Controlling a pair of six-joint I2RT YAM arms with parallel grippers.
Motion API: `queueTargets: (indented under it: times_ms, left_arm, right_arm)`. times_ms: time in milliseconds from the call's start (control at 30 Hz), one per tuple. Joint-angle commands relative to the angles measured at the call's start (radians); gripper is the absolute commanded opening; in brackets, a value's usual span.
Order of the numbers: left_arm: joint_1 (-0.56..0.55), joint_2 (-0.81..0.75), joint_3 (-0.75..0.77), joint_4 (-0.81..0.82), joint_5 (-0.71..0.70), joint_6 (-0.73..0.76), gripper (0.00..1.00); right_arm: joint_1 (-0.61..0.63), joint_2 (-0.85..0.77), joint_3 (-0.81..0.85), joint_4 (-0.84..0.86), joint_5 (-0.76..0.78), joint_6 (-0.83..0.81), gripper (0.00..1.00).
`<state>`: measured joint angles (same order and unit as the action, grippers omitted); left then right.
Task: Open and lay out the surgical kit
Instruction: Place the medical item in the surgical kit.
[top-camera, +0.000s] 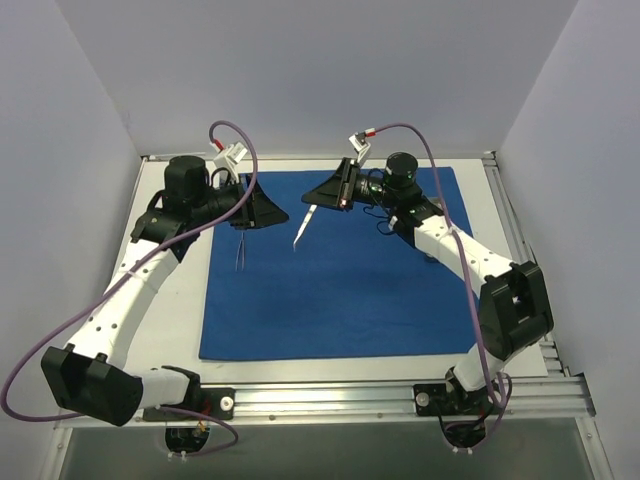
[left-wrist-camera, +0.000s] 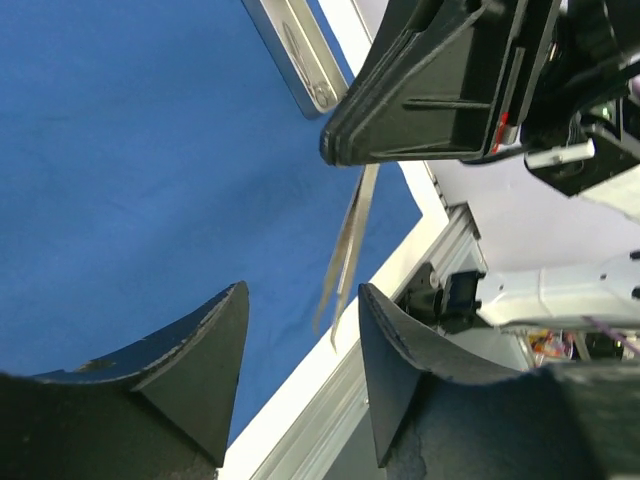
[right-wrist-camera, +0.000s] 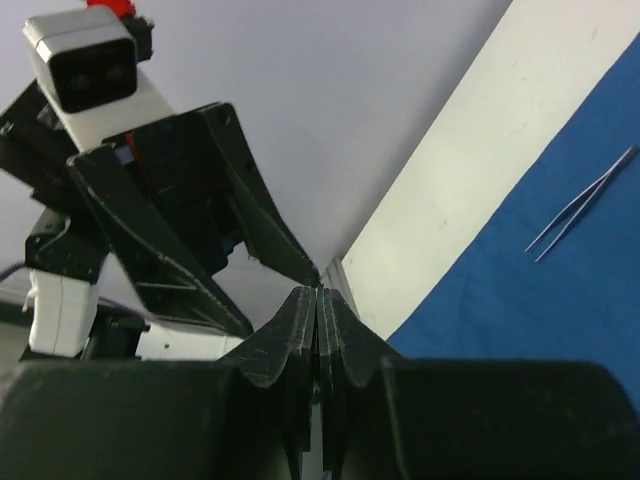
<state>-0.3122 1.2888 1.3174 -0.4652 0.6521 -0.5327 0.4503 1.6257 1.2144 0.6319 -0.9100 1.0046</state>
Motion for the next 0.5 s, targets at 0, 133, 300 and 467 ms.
queueTargets:
  times_ms: [0,133,300,467]
  left_arm:
    - [0.002,-0.020,0.017,-0.024,0.076,0.086,0.55]
    - [-0.007,-0.002,-0.009,0.049,0.153,0.044,0.53]
    - [-0.030,0.009,-0.040,0.157,0.242,-0.024,0.52]
    - [-0.045,0.017,-0.075,0.299,0.333,-0.119,0.52]
  right_arm:
    - [-0.005,-0.069,-0.012,0.129,-0.157,-0.008,0.00]
    - [-0.004,-0.058,-0.042,0.375,-0.201,0.152,0.00]
    - [0.001,-0.027,-0.041,0.459,-0.205,0.227,0.00]
    - [0.018,0.006,-0.032,0.577,-0.210,0.301,0.00]
